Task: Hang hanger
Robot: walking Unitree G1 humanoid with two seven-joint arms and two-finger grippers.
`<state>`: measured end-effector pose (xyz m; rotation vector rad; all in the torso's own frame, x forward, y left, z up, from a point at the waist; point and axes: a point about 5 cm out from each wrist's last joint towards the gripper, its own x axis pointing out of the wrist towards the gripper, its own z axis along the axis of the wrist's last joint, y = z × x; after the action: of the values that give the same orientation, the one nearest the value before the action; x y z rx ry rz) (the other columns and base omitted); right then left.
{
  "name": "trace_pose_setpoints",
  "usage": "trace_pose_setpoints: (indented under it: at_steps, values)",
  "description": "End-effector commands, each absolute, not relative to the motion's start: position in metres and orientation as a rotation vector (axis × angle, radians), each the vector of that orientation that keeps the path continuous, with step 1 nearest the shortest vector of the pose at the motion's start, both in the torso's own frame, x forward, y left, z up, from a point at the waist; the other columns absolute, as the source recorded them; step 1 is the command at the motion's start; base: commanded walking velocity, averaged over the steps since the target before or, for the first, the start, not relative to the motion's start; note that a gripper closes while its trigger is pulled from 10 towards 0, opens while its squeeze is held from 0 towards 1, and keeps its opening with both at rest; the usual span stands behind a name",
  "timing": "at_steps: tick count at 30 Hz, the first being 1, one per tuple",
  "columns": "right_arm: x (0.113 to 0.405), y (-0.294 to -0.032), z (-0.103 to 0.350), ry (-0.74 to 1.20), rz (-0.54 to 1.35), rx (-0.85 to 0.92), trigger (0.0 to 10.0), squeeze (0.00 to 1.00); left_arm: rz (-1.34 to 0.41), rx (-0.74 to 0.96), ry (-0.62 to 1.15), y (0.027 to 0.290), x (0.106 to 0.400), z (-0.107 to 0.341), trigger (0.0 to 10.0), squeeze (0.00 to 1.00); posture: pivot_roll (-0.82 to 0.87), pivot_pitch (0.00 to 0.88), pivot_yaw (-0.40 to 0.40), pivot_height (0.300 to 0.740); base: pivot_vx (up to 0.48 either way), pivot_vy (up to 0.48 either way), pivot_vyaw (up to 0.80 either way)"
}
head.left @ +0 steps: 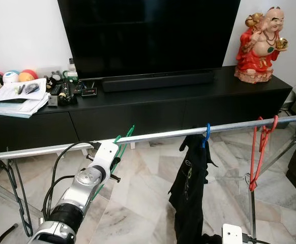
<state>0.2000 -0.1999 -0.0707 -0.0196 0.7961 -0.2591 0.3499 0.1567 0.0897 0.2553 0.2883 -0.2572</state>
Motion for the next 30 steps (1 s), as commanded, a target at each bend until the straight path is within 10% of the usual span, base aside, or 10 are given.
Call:
trace_pose_setpoints:
  at_steps: [1, 14, 15, 16, 30]
  values:
    - [0.205, -0.2, -0.067, 0.77, -0.261, -0.014, 10.0, 0.0, -0.223, 0.23, 0.214, 0.166, 0.35, 0.101, 0.0, 0.0, 0.11, 0.004, 0.013, 0.74, 0.0, 0.0, 0.0]
    - [0.204, -0.199, -0.068, 0.776, -0.255, -0.013, 10.0, 0.0, -0.304, 0.279, 0.168, 0.178, 0.312, 0.093, 0.7, 0.0, 0.12, 0.0, 0.014, 0.74, 0.0, 0.0, 0.0]
    - [0.204, -0.198, -0.068, 0.776, -0.255, -0.013, 10.0, 0.0, -0.312, 0.282, 0.174, 0.178, 0.31, 0.091, 2.3, 0.0, 0.12, 0.0, 0.014, 0.74, 0.0, 0.0, 0.0]
    - [0.204, -0.199, -0.068, 0.774, -0.257, -0.016, 10.0, 0.0, -0.321, 0.28, 0.183, 0.179, 0.305, 0.088, 9.1, 0.0, 0.12, 0.0, 0.014, 0.74, 0.0, 0.0, 0.0]
    - [0.201, -0.199, -0.07, 0.783, -0.264, -0.014, 10.0, 0.0, -0.427, 0.365, 0.326, 0.194, 0.265, 0.046, 10.0, 0.0, 0.13, 0.0, 0.026, 0.74, 0.0, 0.0, 0.0]
